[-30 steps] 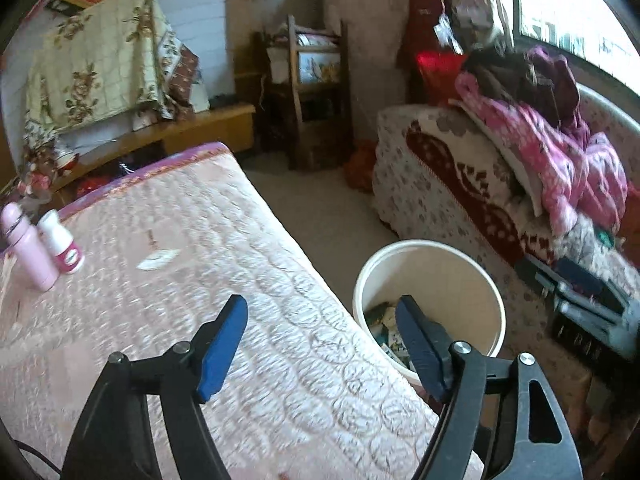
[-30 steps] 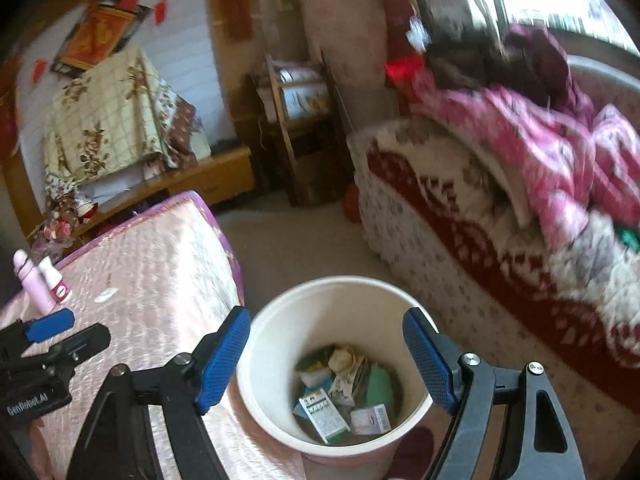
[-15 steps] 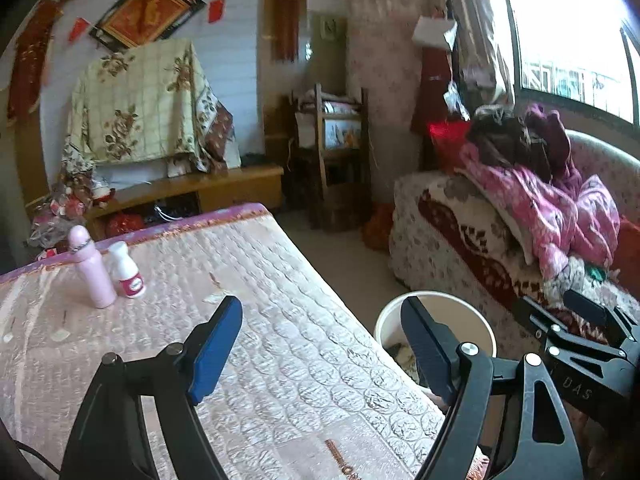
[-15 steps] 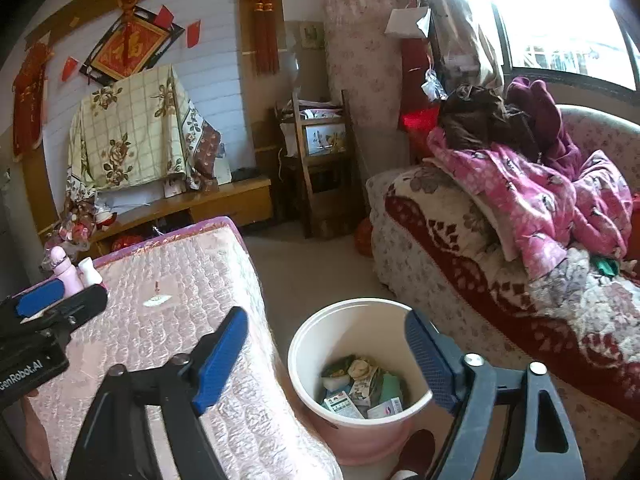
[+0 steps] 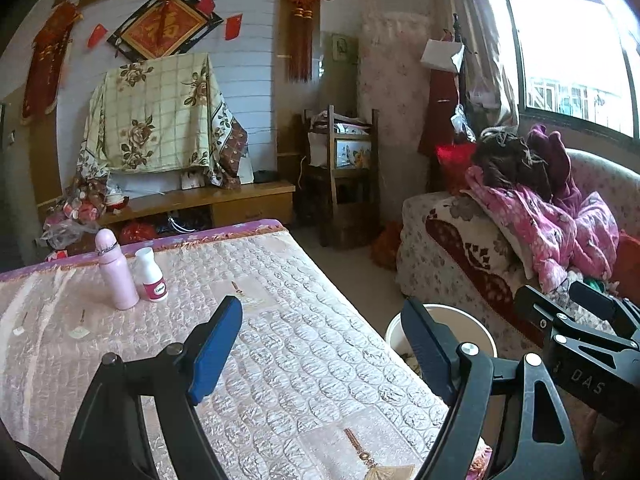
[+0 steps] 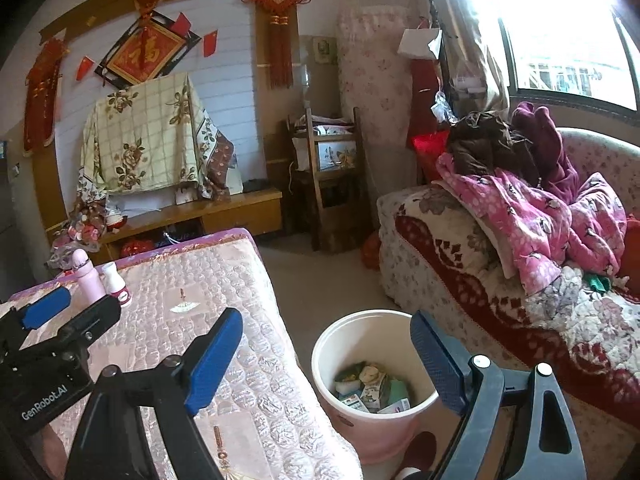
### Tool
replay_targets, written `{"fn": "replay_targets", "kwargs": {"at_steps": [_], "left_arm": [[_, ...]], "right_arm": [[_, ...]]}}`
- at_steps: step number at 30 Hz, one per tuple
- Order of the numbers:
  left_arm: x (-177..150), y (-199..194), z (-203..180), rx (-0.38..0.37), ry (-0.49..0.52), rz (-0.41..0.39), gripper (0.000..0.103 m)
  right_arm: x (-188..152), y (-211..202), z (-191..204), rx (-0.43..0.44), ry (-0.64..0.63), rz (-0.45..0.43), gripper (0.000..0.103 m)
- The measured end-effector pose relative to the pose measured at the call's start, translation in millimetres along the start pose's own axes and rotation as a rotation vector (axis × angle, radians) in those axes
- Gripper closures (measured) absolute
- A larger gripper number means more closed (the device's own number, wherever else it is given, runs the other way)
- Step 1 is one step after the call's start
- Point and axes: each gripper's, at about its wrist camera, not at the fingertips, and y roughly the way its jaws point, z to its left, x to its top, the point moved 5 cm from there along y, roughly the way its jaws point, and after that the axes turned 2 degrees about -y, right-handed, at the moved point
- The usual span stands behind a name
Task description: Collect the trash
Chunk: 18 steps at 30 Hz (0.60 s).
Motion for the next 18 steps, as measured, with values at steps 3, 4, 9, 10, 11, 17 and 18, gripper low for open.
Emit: {"fn": "replay_targets", "kwargs": {"at_steps": [3, 4, 9, 10, 11, 17, 18], "left_arm": [[-0.3, -0.2, 3.9, 0.002, -0.013, 0.003, 0.021], [-0.9, -0.1, 4.6, 0.001, -0.016, 0.005, 0.021], [-2.5, -1.7, 5.9, 0.001, -0.02, 0.006, 0.021], [-2.9, -1.9, 5.8, 0.002, -0.019, 0.007, 0.021], [-2.7, -2.3, 5.9, 0.002, -0.017, 0.007, 0.021], [-1.7, -5.2, 2.5, 0.002, -0.004, -0.003, 0.021], [-1.7, -5.4, 1.2, 0.0, -0.002, -0.002, 0.021]], "right_arm": [[1.6, -2.1, 1.2, 0.002, 0.013, -0.005, 0.015], [1.6, -2.2, 1.0, 0.002, 0.017, -0.003, 0.015], [2.5, -4.2, 1.5, -0.004, 0.014, -0.002, 0.015], [2.7, -4.8, 1.6, -0.001, 0.016, -0.004, 0.015], [3.0, -4.7, 2.1, 0.0, 0.017, -0.004, 0.015], [3.2, -5.1, 2.9, 0.002, 0.02, -0.002, 0.015], [3.3, -5.5, 2.9, 0.001, 0.022, -0.003, 0.015]]}}
